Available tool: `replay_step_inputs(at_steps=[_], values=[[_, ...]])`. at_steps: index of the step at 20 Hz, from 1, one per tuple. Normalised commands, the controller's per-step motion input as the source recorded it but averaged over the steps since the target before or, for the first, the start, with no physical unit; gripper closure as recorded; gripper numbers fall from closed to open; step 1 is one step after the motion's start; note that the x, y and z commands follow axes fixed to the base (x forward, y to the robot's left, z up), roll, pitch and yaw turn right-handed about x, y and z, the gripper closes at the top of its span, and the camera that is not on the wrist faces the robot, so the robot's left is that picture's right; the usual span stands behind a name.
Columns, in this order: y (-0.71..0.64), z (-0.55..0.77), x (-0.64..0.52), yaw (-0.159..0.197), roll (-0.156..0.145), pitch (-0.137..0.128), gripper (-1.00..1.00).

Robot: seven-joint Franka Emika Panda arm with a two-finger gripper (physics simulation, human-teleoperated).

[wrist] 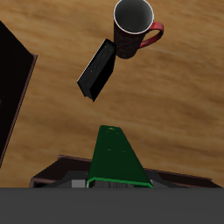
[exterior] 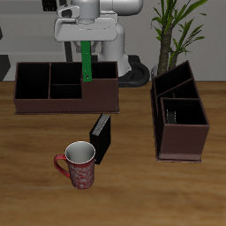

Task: Place the yellow book into the left desk caddy's right compartment and place the green book into the back desk caddy's front compartment and place the black book into the back desk caddy's back compartment

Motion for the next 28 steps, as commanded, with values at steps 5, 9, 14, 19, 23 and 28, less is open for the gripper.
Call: replay_step_inputs(at_steps=[5, 9, 14, 19, 23, 28], values=[[-0.46, 0.07, -0.17, -0.006, -0.027, -0.005, 1.0], [-0.4, -0.1, -0.05, -0.021, -0.04, 0.003, 1.0], [-0.44, -0.02, -0.11, -0.101, -0.012, 0.013, 1.0], [-0.15, -0.08, -0.17, 0.005, -0.002, -0.018, 1.0], [0.05, -0.09, -0.16, 0.029, 0.002, -0.013, 1.0], [-0.03, 0.04, -0.23, 0.028, 0.005, -0.009, 1.0]])
